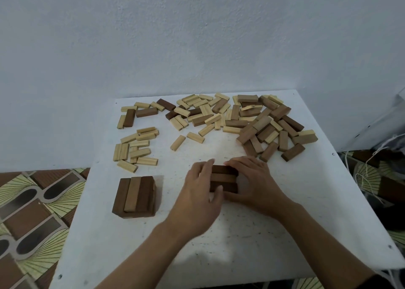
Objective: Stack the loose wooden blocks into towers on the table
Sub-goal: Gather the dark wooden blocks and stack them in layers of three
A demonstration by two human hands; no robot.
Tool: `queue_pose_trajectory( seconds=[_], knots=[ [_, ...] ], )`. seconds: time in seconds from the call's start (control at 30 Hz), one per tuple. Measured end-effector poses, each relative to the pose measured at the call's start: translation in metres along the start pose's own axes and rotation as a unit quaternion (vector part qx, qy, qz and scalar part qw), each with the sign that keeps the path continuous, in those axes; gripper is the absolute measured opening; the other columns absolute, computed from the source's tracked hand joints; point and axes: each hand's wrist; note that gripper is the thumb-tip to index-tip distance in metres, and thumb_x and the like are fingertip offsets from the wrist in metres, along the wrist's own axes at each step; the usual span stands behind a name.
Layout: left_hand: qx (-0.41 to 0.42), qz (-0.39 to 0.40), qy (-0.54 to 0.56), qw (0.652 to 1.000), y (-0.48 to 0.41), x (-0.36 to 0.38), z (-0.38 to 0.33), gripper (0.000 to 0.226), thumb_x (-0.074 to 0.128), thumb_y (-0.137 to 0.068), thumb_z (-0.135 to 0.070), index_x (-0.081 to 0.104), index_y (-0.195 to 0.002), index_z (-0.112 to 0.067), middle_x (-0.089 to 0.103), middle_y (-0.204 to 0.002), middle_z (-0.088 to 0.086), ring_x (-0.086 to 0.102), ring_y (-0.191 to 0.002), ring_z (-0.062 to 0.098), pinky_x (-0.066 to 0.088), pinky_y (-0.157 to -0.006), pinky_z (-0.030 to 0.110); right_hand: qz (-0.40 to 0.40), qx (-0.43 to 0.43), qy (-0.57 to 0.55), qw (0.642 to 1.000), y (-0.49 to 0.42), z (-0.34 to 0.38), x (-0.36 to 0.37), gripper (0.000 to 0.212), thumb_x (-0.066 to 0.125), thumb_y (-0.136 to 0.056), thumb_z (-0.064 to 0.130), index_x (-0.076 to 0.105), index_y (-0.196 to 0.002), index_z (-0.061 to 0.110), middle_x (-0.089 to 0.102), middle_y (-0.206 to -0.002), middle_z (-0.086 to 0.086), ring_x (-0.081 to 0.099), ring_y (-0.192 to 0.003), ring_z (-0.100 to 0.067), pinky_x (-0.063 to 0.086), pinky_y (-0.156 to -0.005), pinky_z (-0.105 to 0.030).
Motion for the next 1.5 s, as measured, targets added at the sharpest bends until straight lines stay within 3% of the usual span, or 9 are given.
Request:
queue_pose_trajectory(
  seconds=[0.17,0.27,0.43,0.63,0.8,1.07,1.23,1.37,1.5],
  knots=[
    [0.041,0.005,-0.097,0.994,0.019,0.026,0.035,0.064,0.035,-0.108,-0.034,0.006,-0.16,-0.008,0.015,-0.166,0.009,-0.001,-0.154,0.015,0.009,-0.126,0.031,-0.004,0.062,0.012,0.998,0.024,0.003,0.002,0.091,0.033,-0.087,0.082,0.017,-0.159,0.027,0.018,-0.163,0.008,0.008,-0.148,-0.007,0.001,-0.117,-0.026],
    [0.046,0.017,-0.171,0.984,0.021,0.031,0.048,0.068,0.018,-0.107,-0.047,0.003,-0.16,-0.008,0.0,-0.169,0.008,-0.019,-0.153,0.016,-0.007,-0.121,0.028,0.022,0.068,0.077,0.994,0.035,0.008,0.012,0.095,0.01,-0.09,0.082,-0.007,-0.16,0.021,-0.009,-0.168,0.005,-0.016,-0.152,-0.008,-0.013,-0.119,-0.026],
    [0.046,0.009,-0.234,0.971,0.011,0.032,0.046,0.075,0.012,-0.106,-0.055,0.0,-0.16,-0.005,-0.008,-0.167,0.01,-0.025,-0.152,0.02,-0.007,-0.121,0.033,0.039,0.067,0.114,0.99,0.032,0.007,0.018,0.092,-0.011,-0.086,0.08,-0.022,-0.155,0.019,-0.028,-0.162,0.005,-0.032,-0.146,-0.007,-0.017,-0.121,-0.031],
    [0.054,0.013,-0.277,0.959,-0.005,0.033,0.051,0.078,0.009,-0.104,-0.062,0.003,-0.16,-0.007,-0.005,-0.167,0.007,-0.026,-0.152,0.021,-0.011,-0.118,0.03,0.039,0.056,0.128,0.989,0.03,0.001,0.022,0.089,-0.017,-0.088,0.076,-0.019,-0.156,0.019,-0.024,-0.164,0.003,-0.03,-0.148,-0.01,-0.014,-0.123,-0.035],
    [0.064,0.009,-0.278,0.958,-0.003,0.041,0.059,0.067,0.011,-0.108,-0.054,0.012,-0.161,-0.012,0.009,-0.168,0.005,-0.002,-0.156,0.02,-0.005,-0.125,0.034,0.03,0.054,0.123,0.99,0.03,0.0,0.024,0.091,-0.019,-0.086,0.077,-0.017,-0.156,0.019,-0.022,-0.164,0.003,-0.028,-0.149,-0.011,-0.015,-0.122,-0.034],
    [0.052,0.002,-0.277,0.96,-0.004,0.042,0.058,0.065,0.012,-0.108,-0.054,0.011,-0.161,-0.017,0.01,-0.168,0.0,0.0,-0.156,0.017,-0.001,-0.125,0.036,-0.007,0.055,0.137,0.989,0.029,-0.003,0.031,0.083,-0.005,-0.097,0.072,0.001,-0.159,0.016,-0.006,-0.167,-0.001,-0.012,-0.153,-0.014,-0.002,-0.126,-0.038],
    [0.062,0.003,-0.269,0.961,-0.004,0.042,0.061,0.065,0.003,-0.106,-0.056,0.004,-0.162,-0.022,0.001,-0.169,-0.004,-0.01,-0.155,0.013,-0.009,-0.124,0.031,0.0,0.055,0.135,0.989,0.028,-0.002,0.031,0.085,-0.012,-0.094,0.072,-0.005,-0.157,0.016,-0.011,-0.166,0.001,-0.017,-0.152,-0.012,-0.006,-0.125,-0.036],
    [0.066,0.009,-0.272,0.96,-0.003,0.042,0.062,0.065,0.002,-0.107,-0.053,0.009,-0.162,-0.019,0.006,-0.169,-0.003,-0.005,-0.156,0.016,0.0,-0.127,0.035,-0.018,0.074,0.165,0.983,0.025,0.001,0.036,0.079,0.004,-0.103,0.063,0.017,-0.157,0.007,0.014,-0.165,-0.009,0.009,-0.154,-0.023,0.004,-0.121,-0.04],
    [0.057,0.011,-0.281,0.958,-0.004,0.044,0.061,0.065,0.004,-0.108,-0.052,0.016,-0.161,-0.016,0.014,-0.168,0.001,0.004,-0.156,0.02,0.012,-0.126,0.04,-0.025,0.071,0.159,0.984,0.026,0.001,0.037,0.079,0.001,-0.102,0.065,0.015,-0.157,0.01,0.014,-0.166,-0.007,0.007,-0.154,-0.021,0.007,-0.125,-0.042]
  ],
)
Point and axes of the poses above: each hand's wrist, its own y-axis away from the middle knuckle, its own x-axis out of the palm, z = x × y
